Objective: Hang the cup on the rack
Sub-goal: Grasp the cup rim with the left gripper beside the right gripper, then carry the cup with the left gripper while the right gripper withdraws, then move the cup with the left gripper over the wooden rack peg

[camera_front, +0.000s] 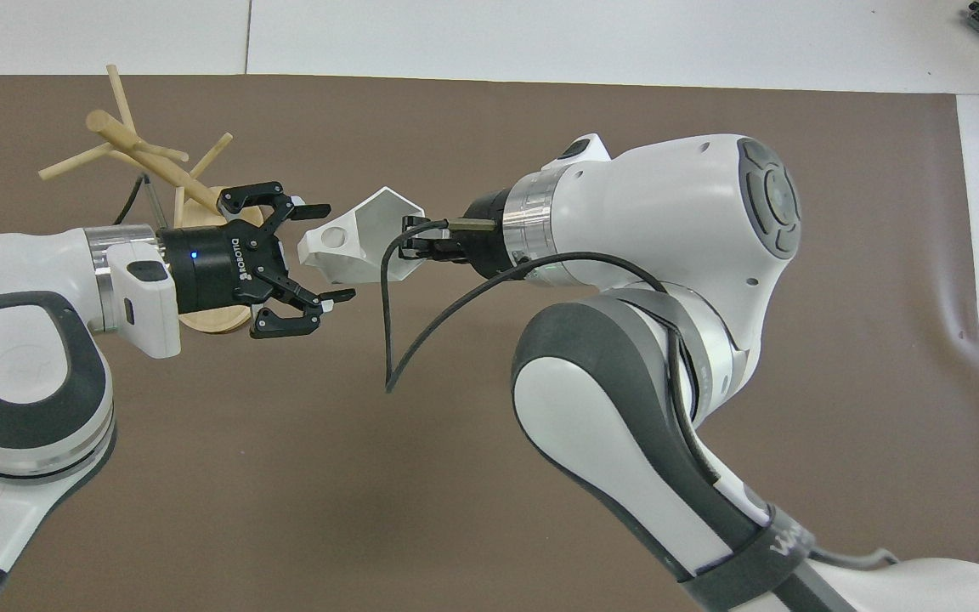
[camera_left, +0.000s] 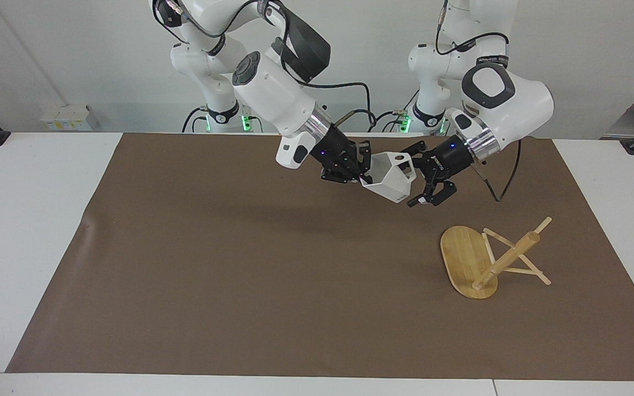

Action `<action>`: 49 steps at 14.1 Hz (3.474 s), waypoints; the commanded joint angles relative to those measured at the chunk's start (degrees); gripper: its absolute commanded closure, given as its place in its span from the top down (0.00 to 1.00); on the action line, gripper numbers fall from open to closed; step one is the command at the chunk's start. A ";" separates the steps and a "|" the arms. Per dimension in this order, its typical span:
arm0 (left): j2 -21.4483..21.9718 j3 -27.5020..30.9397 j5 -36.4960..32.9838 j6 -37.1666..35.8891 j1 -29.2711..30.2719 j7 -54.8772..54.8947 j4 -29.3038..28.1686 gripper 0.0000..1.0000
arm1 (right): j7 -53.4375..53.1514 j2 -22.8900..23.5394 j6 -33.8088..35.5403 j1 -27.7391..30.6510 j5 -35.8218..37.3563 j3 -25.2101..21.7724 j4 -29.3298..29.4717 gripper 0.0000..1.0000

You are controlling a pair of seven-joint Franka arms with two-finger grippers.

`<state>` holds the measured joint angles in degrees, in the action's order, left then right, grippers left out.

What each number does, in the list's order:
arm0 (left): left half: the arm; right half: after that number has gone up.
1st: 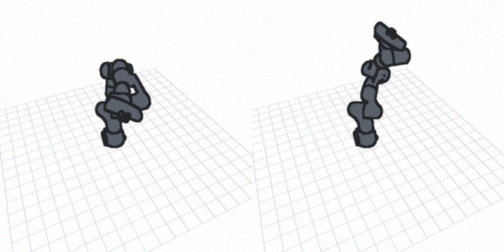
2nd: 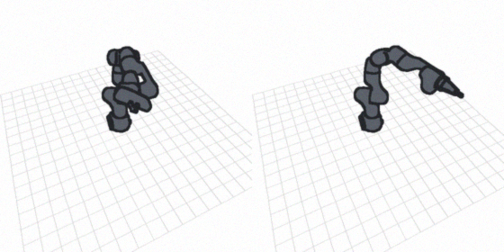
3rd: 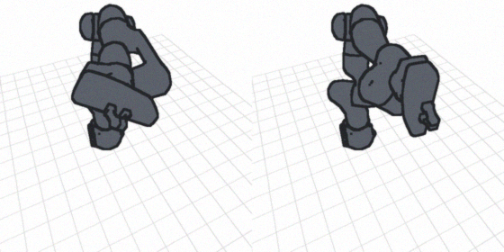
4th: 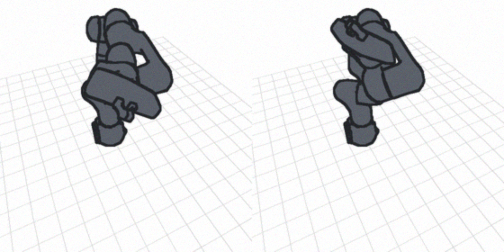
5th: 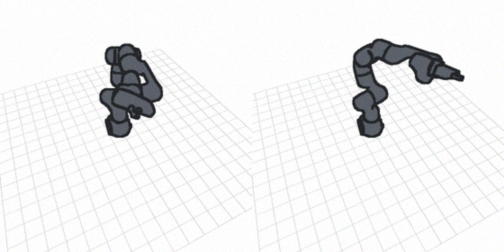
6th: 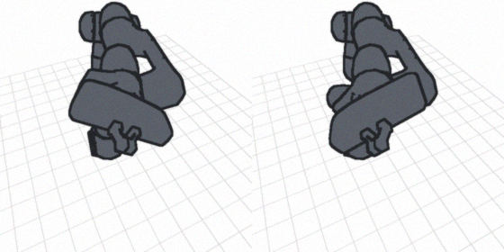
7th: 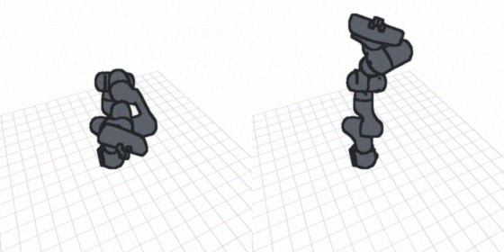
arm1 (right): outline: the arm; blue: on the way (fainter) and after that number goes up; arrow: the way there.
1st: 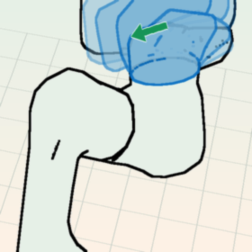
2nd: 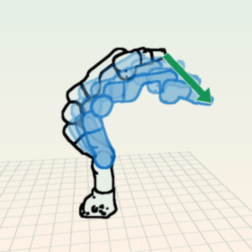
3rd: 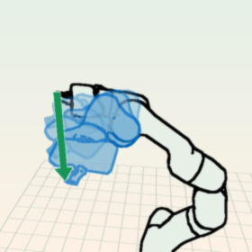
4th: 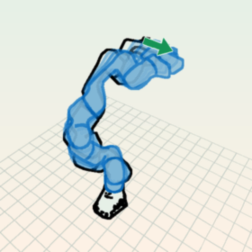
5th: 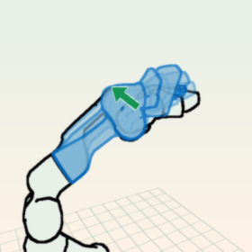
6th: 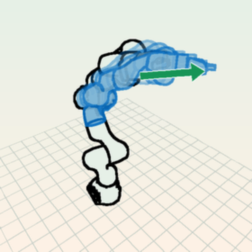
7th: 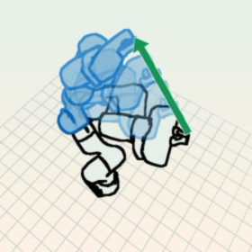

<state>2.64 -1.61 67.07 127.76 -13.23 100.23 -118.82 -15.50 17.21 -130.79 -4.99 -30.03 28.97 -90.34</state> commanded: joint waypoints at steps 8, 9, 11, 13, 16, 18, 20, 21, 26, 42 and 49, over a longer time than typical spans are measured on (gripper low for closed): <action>-0.27 0.47 3.41 1.17 -1.36 1.29 0.17 0.01 | -1.90 0.54 0.62 0.59 1.12 1.00 1.04 0.00; -0.27 0.47 3.42 1.17 -1.36 1.29 0.17 0.00 | -1.82 0.54 0.62 0.59 1.12 1.00 1.04 0.00; -0.27 0.47 3.42 1.17 -1.36 1.20 0.17 0.00 | -1.82 0.46 0.62 0.59 1.12 0.91 0.96 0.00; -0.18 0.47 3.42 1.17 -1.36 1.20 0.17 0.00 | -1.64 0.37 0.53 0.60 1.20 0.91 0.96 0.00; -0.18 0.47 3.42 1.17 -1.36 1.20 0.17 0.00 | -1.38 0.37 0.53 0.68 1.20 0.91 0.96 0.02; -0.18 0.47 3.42 1.17 -1.36 1.20 0.17 0.00 | -1.82 0.28 0.62 0.60 1.12 0.91 0.78 0.51; -0.18 0.47 3.42 1.09 -1.28 1.20 0.17 0.00 | -1.55 -0.77 0.62 0.59 1.99 0.91 0.34 1.00; -0.18 0.47 3.42 1.09 -1.36 1.20 0.17 0.00 | -1.81 -1.04 0.80 0.68 2.00 0.91 0.34 1.00; -0.18 0.47 3.42 1.17 -1.28 1.11 0.17 0.00 | -1.73 -2.70 3.16 1.12 2.00 -0.05 0.34 1.00; 0.26 0.91 3.24 14.86 0.57 1.29 -4.49 0.00 | 7.56 -15.27 20.74 1.65 9.64 -28.16 -2.47 1.00; -0.62 0.82 3.24 24.81 0.92 -6.60 -5.28 0.00 | 16.72 -17.21 28.38 1.65 22.46 -34.94 -0.11 1.00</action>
<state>1.89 -0.38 69.05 149.53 -12.44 96.20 -123.51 -1.35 0.58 -105.02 -3.35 -10.16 -4.70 -90.82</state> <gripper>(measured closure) 0.300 0.000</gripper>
